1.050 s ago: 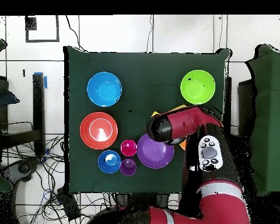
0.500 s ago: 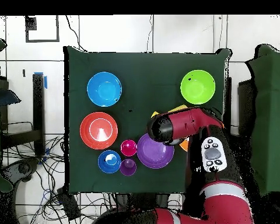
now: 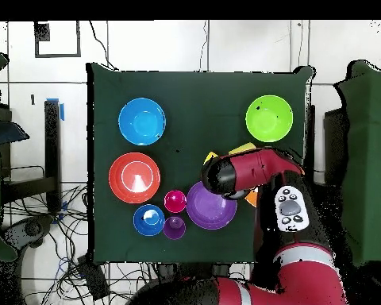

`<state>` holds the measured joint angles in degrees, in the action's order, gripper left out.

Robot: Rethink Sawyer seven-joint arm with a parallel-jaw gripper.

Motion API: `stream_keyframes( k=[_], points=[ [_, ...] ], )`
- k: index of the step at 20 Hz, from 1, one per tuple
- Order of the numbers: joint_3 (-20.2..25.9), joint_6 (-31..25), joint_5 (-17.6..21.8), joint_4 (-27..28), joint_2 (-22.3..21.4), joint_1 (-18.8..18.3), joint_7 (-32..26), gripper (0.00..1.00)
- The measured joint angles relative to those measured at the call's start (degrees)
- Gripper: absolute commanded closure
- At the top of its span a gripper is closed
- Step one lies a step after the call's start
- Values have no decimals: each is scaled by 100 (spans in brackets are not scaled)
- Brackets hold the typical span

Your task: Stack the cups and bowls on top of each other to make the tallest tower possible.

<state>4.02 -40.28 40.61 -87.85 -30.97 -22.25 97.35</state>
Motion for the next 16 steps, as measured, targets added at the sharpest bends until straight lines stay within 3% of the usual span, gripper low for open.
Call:
stream_keyframes(
  k=[16],
  points=[
    [-59, 511, 90, -2, 476, 52, 0, 0]
  ],
)
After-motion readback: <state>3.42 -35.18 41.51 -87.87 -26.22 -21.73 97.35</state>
